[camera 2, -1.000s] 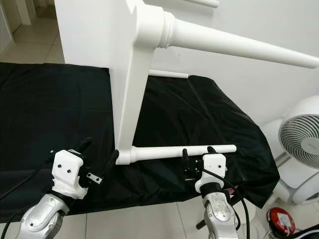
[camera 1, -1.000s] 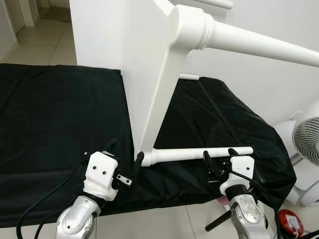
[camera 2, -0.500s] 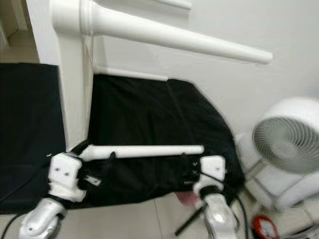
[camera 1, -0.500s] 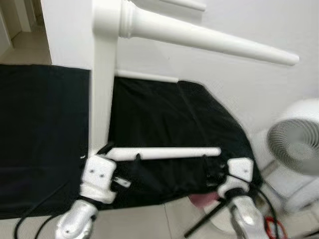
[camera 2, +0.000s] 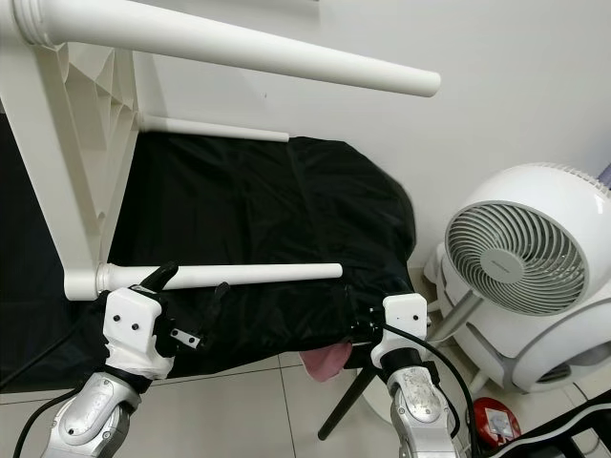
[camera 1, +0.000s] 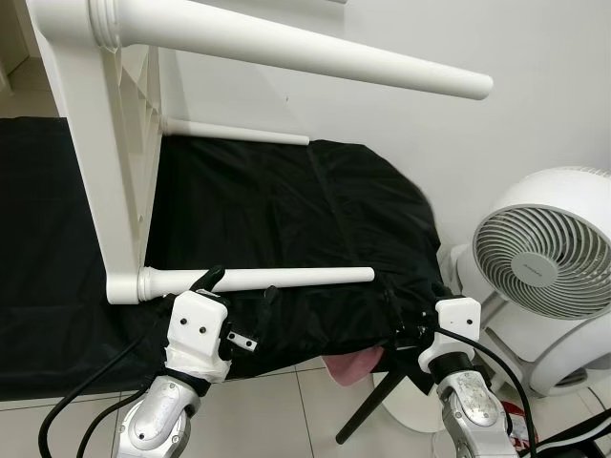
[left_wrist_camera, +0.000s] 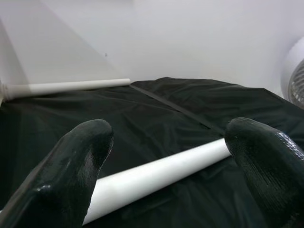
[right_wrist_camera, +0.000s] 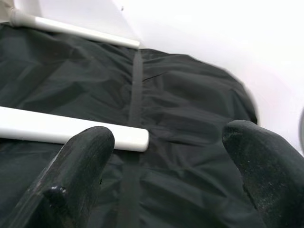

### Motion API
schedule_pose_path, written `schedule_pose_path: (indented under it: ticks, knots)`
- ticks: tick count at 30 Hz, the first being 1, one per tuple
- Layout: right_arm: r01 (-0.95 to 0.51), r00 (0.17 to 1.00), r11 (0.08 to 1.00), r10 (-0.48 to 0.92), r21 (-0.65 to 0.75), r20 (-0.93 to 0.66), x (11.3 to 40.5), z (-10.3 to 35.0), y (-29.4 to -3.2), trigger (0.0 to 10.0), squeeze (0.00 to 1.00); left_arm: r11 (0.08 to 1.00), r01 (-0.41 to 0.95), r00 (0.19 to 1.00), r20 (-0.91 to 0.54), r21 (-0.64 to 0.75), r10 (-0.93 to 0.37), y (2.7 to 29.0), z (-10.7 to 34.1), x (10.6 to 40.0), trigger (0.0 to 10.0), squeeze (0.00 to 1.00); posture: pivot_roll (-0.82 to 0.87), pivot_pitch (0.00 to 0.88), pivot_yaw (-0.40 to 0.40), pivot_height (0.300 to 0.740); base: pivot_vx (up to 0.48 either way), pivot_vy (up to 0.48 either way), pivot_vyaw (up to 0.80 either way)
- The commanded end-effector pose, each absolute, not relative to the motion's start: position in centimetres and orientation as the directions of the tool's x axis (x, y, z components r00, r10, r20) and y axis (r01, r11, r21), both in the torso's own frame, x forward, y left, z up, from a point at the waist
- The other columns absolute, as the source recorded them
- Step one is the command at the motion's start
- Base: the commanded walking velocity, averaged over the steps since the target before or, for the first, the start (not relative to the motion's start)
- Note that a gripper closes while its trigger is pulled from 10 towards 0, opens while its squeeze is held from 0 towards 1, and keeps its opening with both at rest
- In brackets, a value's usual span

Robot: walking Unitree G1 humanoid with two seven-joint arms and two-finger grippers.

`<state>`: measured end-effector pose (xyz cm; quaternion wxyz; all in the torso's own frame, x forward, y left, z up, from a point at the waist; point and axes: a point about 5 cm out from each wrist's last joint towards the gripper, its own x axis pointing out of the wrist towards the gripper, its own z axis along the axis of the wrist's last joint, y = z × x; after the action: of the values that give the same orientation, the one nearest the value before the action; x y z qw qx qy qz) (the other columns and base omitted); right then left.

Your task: Building children table

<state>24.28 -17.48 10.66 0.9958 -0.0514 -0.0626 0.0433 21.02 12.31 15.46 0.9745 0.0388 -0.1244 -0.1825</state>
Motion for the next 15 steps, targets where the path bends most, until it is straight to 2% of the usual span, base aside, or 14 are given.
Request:
schedule_pose_path:
  ticks: [1, 15]
  knots:
    - [-0.076, 0.988, 0.989, 0.092, -0.126, 0.12, 24.38, 10.63, -17.8, 10.0, 0.0, 0.929, 0.353, 0.906, 0.205, 0.115, -0.369, 12.08, 15.05, 21.25, 10.0, 0.0, 0.05, 0.0, -0.14, 0.74, 0.0, 0.0, 0.0]
    - [-0.094, 0.985, 0.986, 0.112, -0.135, 0.131, 24.76, 10.63, -17.44, 10.0, 0.0, 0.918, 0.368, 0.895, 0.21, 0.146, -0.393, 11.63, 15.16, 21.73, 10.0, 0.0, 0.05, 0.0, -0.131, 0.74, 0.0, 0.0, 0.78]
